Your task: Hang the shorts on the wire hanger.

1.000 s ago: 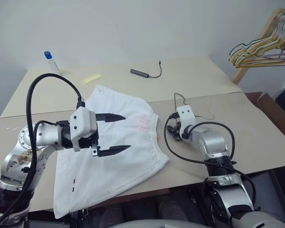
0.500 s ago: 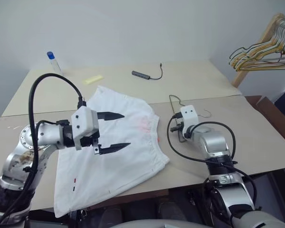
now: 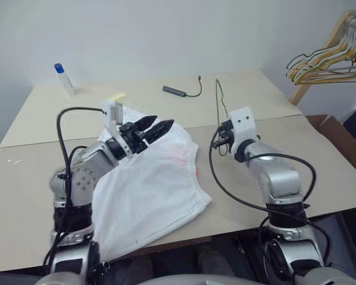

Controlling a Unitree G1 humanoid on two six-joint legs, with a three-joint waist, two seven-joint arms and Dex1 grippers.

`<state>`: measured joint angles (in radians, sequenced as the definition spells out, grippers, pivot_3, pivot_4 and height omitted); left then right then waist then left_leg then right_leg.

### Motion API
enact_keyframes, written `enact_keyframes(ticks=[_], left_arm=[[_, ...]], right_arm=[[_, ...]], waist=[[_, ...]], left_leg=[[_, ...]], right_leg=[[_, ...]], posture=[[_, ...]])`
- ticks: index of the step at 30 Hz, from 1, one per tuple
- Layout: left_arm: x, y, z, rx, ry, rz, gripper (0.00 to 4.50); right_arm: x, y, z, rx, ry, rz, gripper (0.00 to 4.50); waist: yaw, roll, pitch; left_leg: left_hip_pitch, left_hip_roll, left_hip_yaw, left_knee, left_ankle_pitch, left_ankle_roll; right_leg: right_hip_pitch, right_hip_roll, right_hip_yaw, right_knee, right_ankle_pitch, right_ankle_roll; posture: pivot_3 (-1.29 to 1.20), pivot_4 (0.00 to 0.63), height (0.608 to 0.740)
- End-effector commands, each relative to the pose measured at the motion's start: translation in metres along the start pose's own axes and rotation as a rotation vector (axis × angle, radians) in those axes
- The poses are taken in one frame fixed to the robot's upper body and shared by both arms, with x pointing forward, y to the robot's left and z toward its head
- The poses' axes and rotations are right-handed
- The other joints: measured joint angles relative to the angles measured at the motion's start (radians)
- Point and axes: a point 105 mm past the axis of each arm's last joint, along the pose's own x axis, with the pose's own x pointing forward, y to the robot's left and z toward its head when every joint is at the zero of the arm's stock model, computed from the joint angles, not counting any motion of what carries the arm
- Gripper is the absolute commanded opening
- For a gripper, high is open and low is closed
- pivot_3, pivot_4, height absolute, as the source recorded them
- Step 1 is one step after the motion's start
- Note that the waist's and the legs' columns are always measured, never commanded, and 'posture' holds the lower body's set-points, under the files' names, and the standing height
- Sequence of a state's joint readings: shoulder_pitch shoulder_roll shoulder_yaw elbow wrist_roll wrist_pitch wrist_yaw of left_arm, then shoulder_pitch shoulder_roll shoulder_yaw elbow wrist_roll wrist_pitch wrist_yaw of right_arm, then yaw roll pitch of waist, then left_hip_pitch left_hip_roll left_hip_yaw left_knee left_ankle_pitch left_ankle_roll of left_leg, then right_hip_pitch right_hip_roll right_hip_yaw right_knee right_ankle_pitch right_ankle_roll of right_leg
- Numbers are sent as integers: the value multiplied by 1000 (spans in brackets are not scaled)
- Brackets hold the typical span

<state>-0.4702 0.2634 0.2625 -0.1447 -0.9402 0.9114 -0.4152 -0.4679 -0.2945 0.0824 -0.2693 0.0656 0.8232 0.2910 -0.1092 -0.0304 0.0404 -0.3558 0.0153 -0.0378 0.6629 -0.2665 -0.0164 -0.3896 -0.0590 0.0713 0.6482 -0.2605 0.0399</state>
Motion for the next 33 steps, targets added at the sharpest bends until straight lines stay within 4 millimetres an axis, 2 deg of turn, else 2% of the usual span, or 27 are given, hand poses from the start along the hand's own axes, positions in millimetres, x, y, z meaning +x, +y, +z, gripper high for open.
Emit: enact_keyframes(ticks=[1, 6, 9, 20, 23, 29, 33], left_arm=[[9, -9, 16, -179, -84, -46, 4500], [24, 2, -4, -257, 0, 34, 4500], [31, 6, -14, -313, 32, 62, 4500], [36, 29, -30, -329, 106, 254, 4500], [33, 35, -31, -343, 113, 291, 3889], [27, 50, -30, -338, 120, 401, 1966], [27, 44, -19, -307, 89, 369, 605]], right_arm=[[-15, 25, 27, -62, -157, 113, 19], [-27, 53, 29, -73, -194, 235, 19], [-30, 72, 23, -94, -186, 312, 19], [-34, 101, 0, -153, -137, 425, 19], [-35, 105, -5, -185, -130, 441, 0], [-34, 104, -7, -212, -128, 423, 0], [-33, 103, -10, -316, -144, 397, 0]], waist=[[-4, 0, 0], [-14, 0, 0], [-16, 0, 0], [-12, 0, 0], [-11, 0, 0], [-9, -1, 0], [-8, -1, 0]], left_leg=[[0, 0, 0, 0, 0, 0], [0, -1, -2, 0, 0, -1], [1, -1, -2, 0, 0, -1], [1, -2, -3, 0, 1, -1], [1, -2, -3, 0, 1, -1], [1, -2, -3, 0, 1, -2], [1, -2, -3, 0, 1, -2]], right_leg=[[0, 0, 0, 0, 0, 0], [1, 0, 0, 0, 0, 0], [2, 0, -1, 0, 0, 0], [1, 0, -1, -1, 0, 0], [1, 0, -1, -1, 0, 0], [1, 0, -1, -1, 0, 0], [1, 0, -1, -1, 0, 0]], posture=[[-102, 0, 740], [-92, 0, 740], [-94, 0, 740], [-81, 0, 740], [-79, 0, 740], [-78, 0, 740], [-76, 0, 740]])
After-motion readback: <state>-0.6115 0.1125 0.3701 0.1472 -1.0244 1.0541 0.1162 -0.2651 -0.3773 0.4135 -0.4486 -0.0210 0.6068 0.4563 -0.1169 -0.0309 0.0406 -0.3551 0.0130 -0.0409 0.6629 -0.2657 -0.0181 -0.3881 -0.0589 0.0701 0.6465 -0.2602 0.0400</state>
